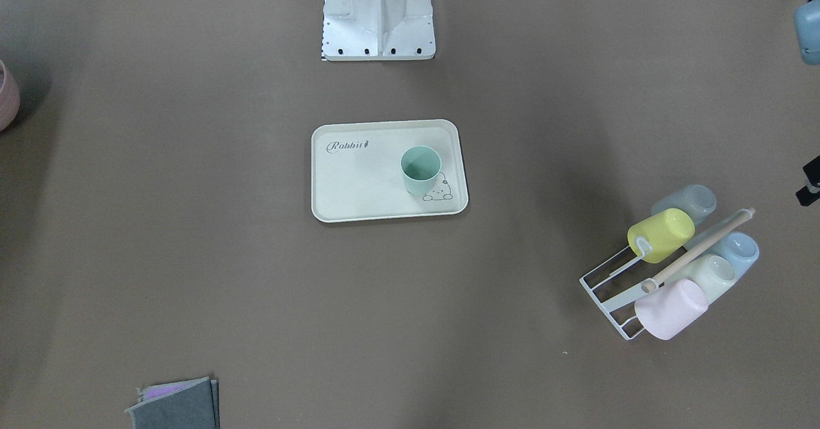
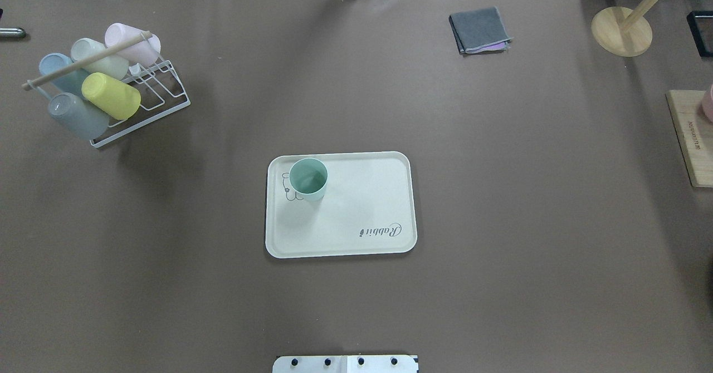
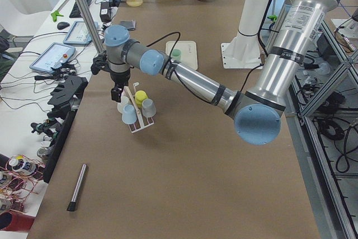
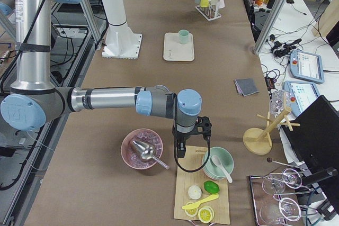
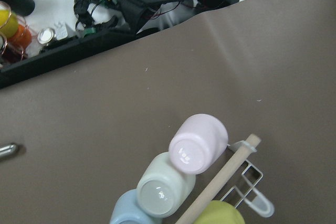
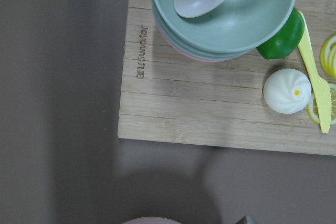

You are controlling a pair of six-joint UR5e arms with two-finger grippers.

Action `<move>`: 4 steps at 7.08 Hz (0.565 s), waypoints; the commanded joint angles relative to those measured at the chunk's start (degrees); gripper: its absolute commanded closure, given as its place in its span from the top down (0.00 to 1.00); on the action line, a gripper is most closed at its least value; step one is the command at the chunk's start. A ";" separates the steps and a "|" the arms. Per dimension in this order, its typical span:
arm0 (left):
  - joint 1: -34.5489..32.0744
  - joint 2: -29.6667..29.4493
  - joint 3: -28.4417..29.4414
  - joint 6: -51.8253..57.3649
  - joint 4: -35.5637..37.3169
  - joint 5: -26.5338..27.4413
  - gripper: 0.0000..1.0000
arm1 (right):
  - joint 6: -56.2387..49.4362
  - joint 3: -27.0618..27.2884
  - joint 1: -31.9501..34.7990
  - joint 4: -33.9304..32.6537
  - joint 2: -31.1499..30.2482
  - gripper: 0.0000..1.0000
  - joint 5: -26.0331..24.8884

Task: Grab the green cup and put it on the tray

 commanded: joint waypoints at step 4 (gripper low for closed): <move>-6.35 19.35 2.35 25.37 -0.03 3.10 0.99 | -0.16 0.37 0.00 0.00 -0.13 1.00 0.16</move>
